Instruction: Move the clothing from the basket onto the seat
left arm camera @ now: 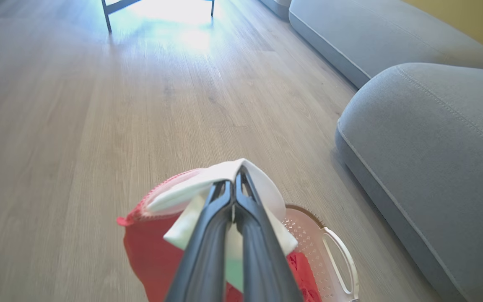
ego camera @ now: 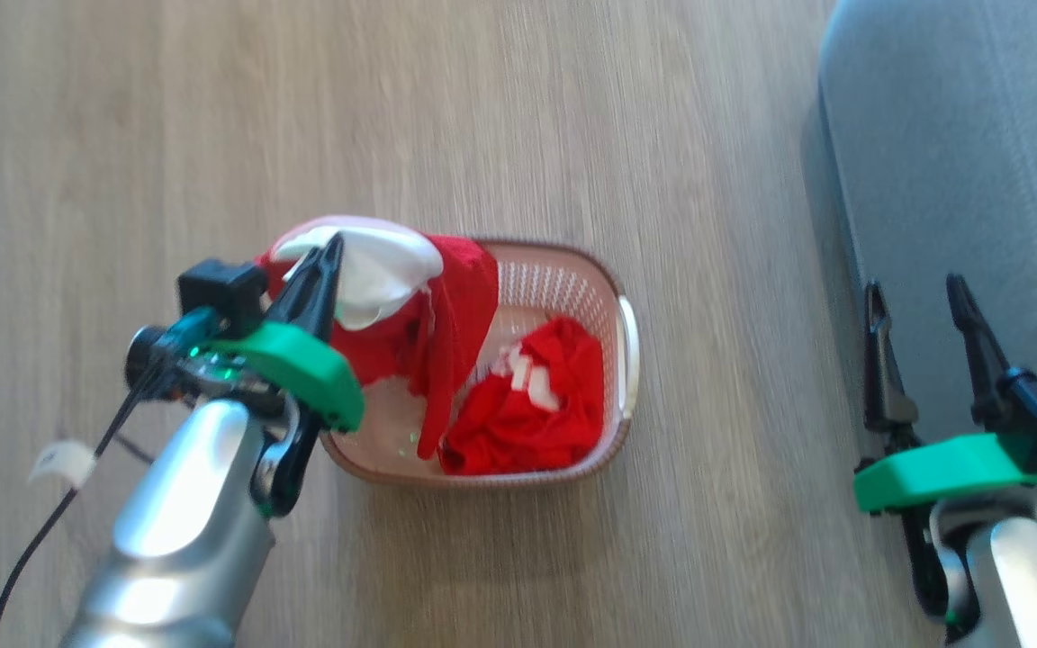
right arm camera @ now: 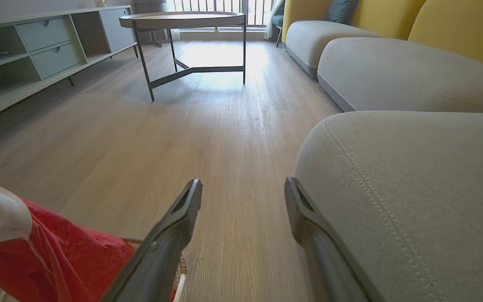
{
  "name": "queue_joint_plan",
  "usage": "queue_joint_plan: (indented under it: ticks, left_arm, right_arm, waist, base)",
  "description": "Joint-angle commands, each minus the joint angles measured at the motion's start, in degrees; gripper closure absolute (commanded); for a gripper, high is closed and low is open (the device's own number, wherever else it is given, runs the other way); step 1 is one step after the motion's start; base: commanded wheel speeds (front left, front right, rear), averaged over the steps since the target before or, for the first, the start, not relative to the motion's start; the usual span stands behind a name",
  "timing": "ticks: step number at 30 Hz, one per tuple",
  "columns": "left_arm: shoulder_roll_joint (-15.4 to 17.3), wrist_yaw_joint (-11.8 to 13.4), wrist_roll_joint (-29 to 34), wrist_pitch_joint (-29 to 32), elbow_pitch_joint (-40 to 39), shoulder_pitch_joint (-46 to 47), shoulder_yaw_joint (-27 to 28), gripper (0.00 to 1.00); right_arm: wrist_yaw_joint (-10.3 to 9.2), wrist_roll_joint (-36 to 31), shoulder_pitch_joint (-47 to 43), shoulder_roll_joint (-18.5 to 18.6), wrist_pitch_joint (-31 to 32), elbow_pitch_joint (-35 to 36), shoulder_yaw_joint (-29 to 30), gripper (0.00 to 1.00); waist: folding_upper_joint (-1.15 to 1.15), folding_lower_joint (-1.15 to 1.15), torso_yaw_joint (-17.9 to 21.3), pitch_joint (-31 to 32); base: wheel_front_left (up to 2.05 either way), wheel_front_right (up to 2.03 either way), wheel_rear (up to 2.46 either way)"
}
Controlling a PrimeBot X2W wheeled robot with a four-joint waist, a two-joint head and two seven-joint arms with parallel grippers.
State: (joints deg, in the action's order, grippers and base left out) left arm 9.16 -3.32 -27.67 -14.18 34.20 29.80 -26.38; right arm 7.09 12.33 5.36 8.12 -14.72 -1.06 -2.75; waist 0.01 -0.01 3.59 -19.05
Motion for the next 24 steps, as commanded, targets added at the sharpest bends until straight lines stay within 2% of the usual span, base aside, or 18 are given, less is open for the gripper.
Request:
queue_joint_plan:
  ticks: [1,14,19,24]
  left_arm:
    - [2.47,0.9,-0.46,0.12,-3.49,-0.4,2.55,1.0]
    - [8.84,7.29,-1.03,6.15,-21.11,-11.08,4.83,1.0]
    - [10.9,8.97,-1.63,7.62,-24.18,-13.18,6.41,1.0]
    - [13.22,9.36,-2.3,7.72,-24.94,-14.44,8.16,1.0]
  right_arm:
    - [0.4,0.14,-0.76,1.47,-0.28,1.41,-0.85,0.0]
    - [0.4,0.03,-3.71,4.71,-0.28,0.49,-2.0,0.0]
    - [0.4,0.05,-4.27,5.49,-0.28,-0.17,-2.87,0.0]
    - [0.4,0.24,-4.8,5.98,-0.28,-0.58,-3.37,0.0]
  waist:
    - [-0.01,0.01,-1.59,5.08]
    - [-0.01,0.01,-2.01,13.95]
    - [-0.01,0.01,-2.24,15.88]
    - [-0.01,0.01,-2.29,16.89]
  base:
    - [0.0,0.0,0.0]
    - [0.0,0.0,0.0]
    - [0.0,0.0,0.0]
    - [0.0,0.0,0.0]
